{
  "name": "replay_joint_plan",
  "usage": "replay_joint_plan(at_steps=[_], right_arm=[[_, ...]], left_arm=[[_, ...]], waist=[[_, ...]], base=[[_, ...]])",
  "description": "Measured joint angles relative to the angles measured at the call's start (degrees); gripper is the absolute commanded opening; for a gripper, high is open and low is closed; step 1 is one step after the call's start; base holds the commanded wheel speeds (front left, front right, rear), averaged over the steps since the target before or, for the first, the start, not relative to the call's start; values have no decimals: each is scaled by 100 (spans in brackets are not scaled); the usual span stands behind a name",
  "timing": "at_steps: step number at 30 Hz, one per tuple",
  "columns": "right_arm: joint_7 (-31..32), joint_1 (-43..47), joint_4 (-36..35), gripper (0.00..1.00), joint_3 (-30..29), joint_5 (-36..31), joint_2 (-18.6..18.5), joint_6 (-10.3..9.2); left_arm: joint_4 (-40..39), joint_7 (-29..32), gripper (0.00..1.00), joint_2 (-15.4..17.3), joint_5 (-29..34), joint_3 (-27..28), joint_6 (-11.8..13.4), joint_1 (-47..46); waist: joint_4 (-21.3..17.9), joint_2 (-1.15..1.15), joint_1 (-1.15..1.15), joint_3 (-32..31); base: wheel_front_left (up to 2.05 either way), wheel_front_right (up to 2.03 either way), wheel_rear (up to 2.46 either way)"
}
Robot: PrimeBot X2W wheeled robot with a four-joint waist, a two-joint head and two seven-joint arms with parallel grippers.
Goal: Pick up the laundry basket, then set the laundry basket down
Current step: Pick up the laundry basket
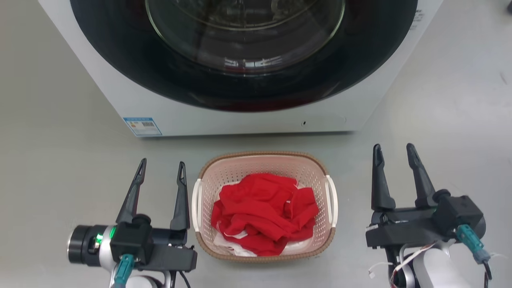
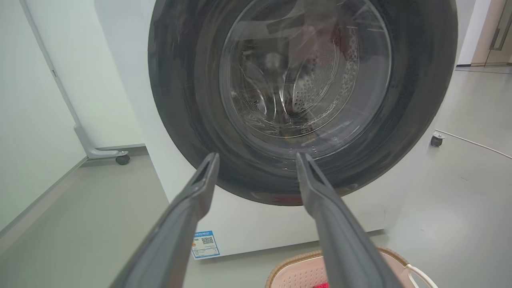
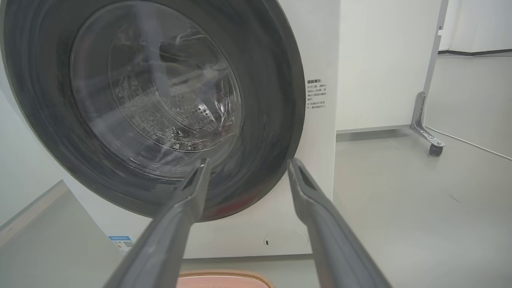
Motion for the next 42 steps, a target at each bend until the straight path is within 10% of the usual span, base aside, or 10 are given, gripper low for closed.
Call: replay_joint_plan(at_steps=[42], right_arm=[[0, -2410, 2721, 100, -349, 309, -38, 157]], left_arm=[[3083, 2, 100, -112, -965, -430, -204, -2841]], waist=[[243, 1, 0, 3338]], base=[[0, 0, 0]])
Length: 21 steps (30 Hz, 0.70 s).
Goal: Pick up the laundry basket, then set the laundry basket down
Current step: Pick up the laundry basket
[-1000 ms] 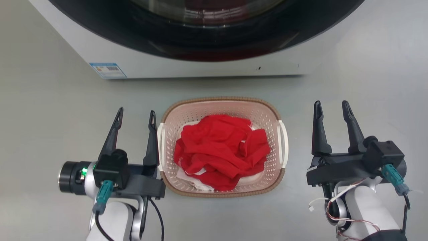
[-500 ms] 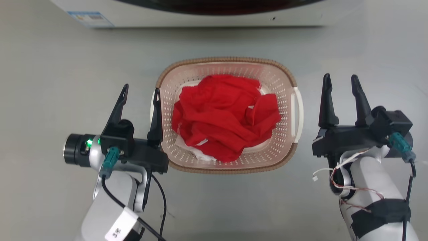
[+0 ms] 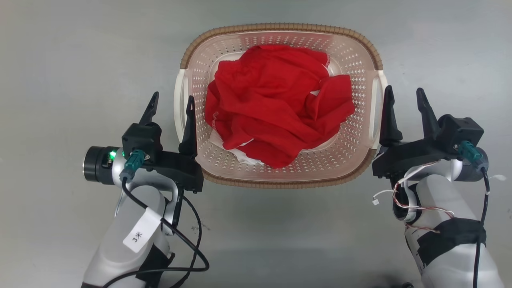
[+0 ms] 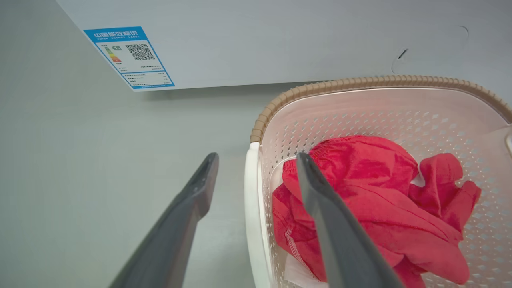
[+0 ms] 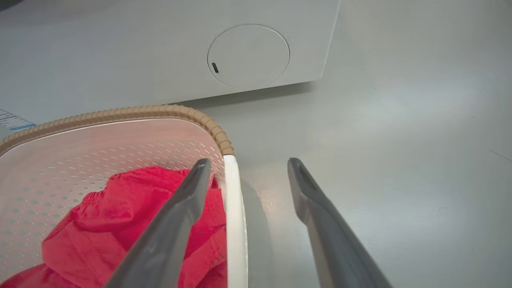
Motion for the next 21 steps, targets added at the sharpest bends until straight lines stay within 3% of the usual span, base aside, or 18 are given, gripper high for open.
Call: replay_joint_plan(at_steps=[21], right_arm=[[2, -720, 877, 100, 503, 285, -19, 74]], left_arm=[[1069, 8, 100, -18, -661, -325, -103, -650]], waist=[[17, -1, -1, 539]], base=[[0, 0, 0]])
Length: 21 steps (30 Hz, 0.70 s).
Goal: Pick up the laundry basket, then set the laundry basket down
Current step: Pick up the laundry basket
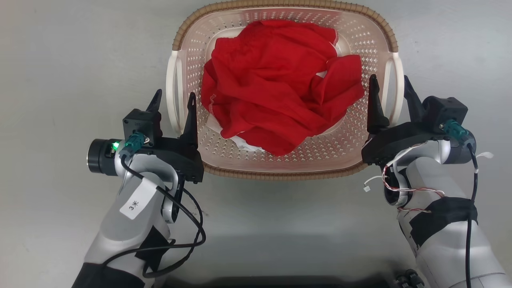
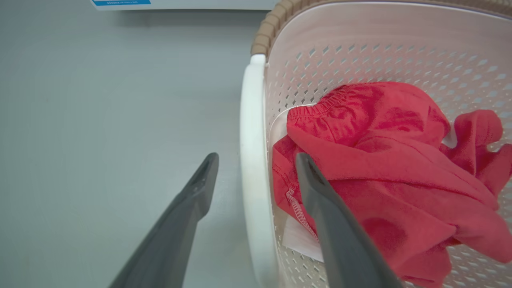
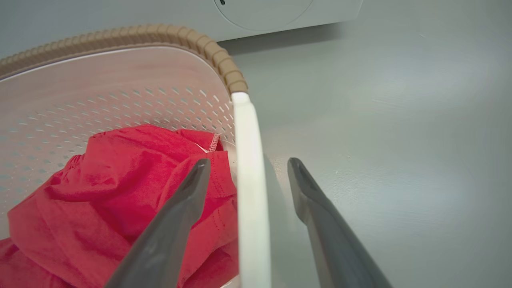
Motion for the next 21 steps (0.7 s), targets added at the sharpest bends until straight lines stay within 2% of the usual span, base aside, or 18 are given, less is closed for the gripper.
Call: replay_joint_plan(at_steps=[8, 9, 10, 11, 13, 14, 15, 16, 17, 18, 19, 21], right_arm=[[0, -135, 229, 100, 253, 193, -2, -7], [0, -165, 241, 100, 279, 203, -2, -7], [-1, -183, 250, 98, 302, 209, -2, -7], [-1, -194, 275, 89, 325, 233, -2, -8], [-1, -201, 345, 67, 367, 256, -2, -8], [0, -204, 375, 47, 394, 261, -3, -12], [-1, -215, 399, 42, 419, 281, -4, -36], [-1, -230, 425, 31, 435, 316, -19, -56], [-1, -249, 452, 31, 456, 343, -40, -56], [-1, -275, 485, 23, 469, 355, -47, -59], [-1, -282, 512, 0, 472, 370, -57, -59], [-1, -282, 577, 0, 512, 430, -57, -80]], left_arm=[[318, 15, 100, -3, -200, -219, -52, -192], [347, 15, 96, -3, -260, -256, -52, -209], [383, 15, 85, -3, -308, -293, -53, -224], [427, 15, 69, -3, -330, -330, -54, -252], [486, 16, 45, -3, -357, -385, -99, -308], [515, 20, 31, -3, -361, -420, -102, -329], [544, 56, 14, -3, -391, -468, -104, -355], [581, 67, 0, -3, -425, -491, -100, -385], [605, 66, 0, 21, -459, -509, -107, -404], [623, 66, 0, 21, -471, -533, -123, -422], [647, 65, 0, 23, -476, -556, -123, -433], [693, 64, 0, 27, -512, -633, -132, -447]], waist=[[20, 0, 0, 122], [22, 0, 0, 126], [24, 0, 0, 129], [24, 0, 0, 131], [24, 0, 0, 132], [24, 0, 0, 132], [24, 0, 0, 132], [23, 0, 0, 131], [21, -1, 0, 129], [19, -1, 0, 125], [18, -1, 0, 120], [16, -1, 0, 101]], base=[[0, 0, 0], [0, 0, 0], [0, 0, 0], [0, 0, 0], [0, 0, 0], [0, 0, 0], [0, 0, 0], [0, 0, 0], [0, 0, 0], [0, 0, 0], [0, 0, 0], [0, 0, 0]])
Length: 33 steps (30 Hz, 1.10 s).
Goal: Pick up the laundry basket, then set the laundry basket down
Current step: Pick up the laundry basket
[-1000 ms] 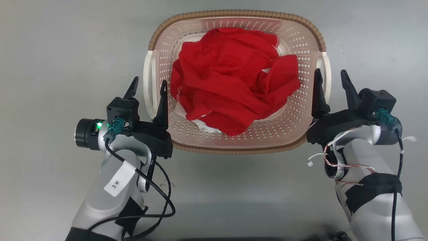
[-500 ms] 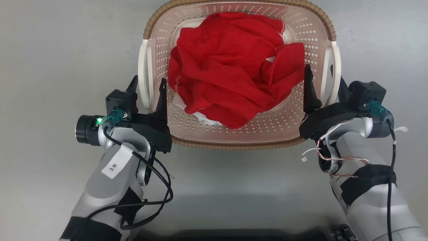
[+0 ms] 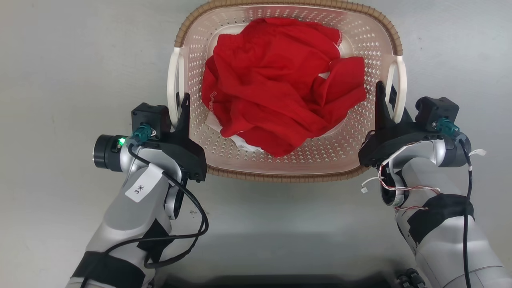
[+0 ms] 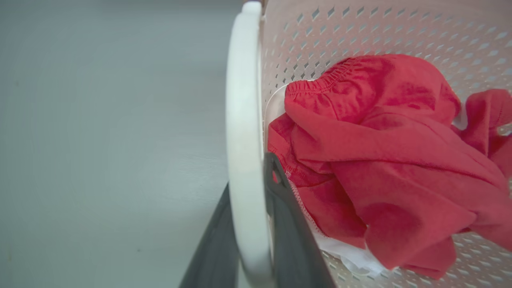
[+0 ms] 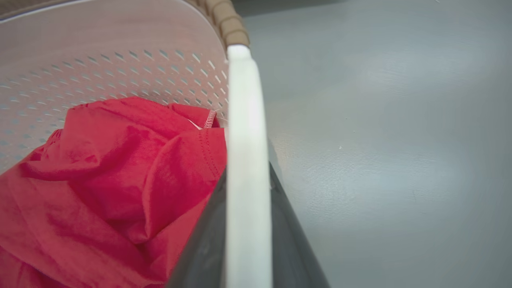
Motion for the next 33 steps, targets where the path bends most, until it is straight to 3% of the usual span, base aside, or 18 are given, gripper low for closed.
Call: replay_joint_plan(at_steps=[14, 33], right_arm=[[1, 21, 490, 0, 300, 311, 7, -22], [209, 639, 1125, 0, 1247, 1047, 63, -3]], left_arm=[[378, 1, 0, -18, -438, -337, 13, 74], [1007, 165, 0, -63, -1066, -669, 37, 810]], waist=[[3, 0, 0, -443], [43, 0, -1, -1792]], base=[[0, 0, 0], [0, 0, 0]])
